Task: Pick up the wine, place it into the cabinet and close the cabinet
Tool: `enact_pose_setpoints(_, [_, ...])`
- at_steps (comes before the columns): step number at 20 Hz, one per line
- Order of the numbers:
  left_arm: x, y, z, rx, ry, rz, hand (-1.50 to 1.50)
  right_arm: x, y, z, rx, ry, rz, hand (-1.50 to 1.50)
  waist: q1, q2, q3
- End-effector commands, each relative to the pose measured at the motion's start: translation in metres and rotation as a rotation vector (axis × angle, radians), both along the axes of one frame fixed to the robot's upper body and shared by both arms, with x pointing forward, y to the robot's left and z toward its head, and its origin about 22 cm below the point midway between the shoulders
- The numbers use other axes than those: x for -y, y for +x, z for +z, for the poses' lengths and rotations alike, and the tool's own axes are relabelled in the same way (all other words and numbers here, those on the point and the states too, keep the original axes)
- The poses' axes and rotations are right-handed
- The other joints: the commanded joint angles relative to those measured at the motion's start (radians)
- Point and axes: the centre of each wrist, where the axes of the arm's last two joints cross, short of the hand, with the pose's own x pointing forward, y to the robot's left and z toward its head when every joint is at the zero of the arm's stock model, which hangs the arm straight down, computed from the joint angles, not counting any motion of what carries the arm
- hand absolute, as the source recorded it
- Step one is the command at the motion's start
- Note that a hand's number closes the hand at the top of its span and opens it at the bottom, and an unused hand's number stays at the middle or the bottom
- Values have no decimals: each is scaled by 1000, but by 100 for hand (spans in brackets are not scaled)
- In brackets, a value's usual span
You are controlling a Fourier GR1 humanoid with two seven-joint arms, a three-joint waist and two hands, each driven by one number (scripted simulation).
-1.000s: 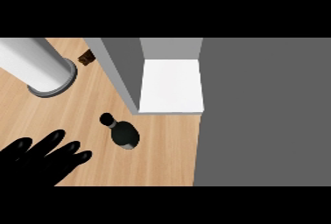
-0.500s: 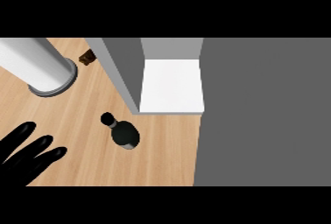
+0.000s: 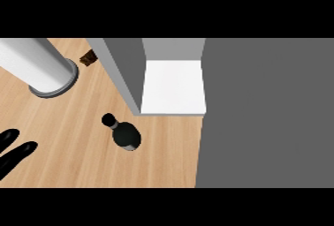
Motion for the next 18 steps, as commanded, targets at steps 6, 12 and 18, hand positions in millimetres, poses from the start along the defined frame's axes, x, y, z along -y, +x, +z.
enact_pose_setpoints(6, [-13,-11,11,39,11,28,-150,4,-49,41,72,47,23,-150,-6,2,-1])
enact_pose_setpoints(12, [-33,12,21,69,16,109,-150,0,-49,40,69,56,33,-150,-20,4,-1])
enact_pose_setpoints(18, [-52,20,19,67,70,148,-150,6,-48,42,58,15,60,-150,-18,5,0])
